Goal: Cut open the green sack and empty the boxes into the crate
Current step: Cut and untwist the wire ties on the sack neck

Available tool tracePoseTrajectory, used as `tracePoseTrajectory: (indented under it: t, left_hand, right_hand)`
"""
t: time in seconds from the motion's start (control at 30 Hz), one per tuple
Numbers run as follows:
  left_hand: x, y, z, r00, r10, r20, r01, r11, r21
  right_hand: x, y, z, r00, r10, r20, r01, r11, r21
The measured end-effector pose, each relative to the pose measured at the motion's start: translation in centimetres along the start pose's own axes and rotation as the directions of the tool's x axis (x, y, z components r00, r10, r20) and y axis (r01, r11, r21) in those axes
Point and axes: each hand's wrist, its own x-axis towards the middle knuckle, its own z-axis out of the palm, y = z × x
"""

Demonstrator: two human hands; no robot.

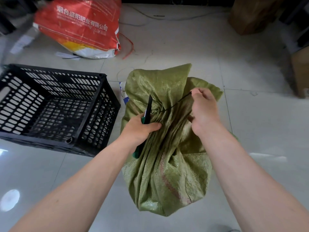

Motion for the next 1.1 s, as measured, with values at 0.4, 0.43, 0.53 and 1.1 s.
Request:
tracePoseTrajectory:
  t: [0.4,0.43,0.53,1.1]
  left_hand:
    - [1.1,2.3,0.8,0.987,-0.109,0.116,0.130,0.973,-0.192]
    - [1.2,2.3,0.7,0.988,-0.105,0.118,0.126,0.974,-0.188]
    - [1.2,2.3,0.1,0.988,-0.073,0.137,0.091,0.987,-0.130]
    - [1.9,3.5,-2.4,0.989,0.145,0.022,-0.136,0.964,-0.227]
  right_hand:
    - [-0.2,-1.0,0.1,0.869,-0.412,-0.275,0.212,0.811,-0.545]
    - [-0.4,-1.0,0.3,0.834,-0.485,-0.263,0.256,0.763,-0.594]
    - [-0.2,-2.2,0.3,0.775,-0.566,-0.282,0.315,0.733,-0.603]
    - [2.7,-1.5,5.1,0.689,-0.556,0.466,0.721,0.457,-0.521]
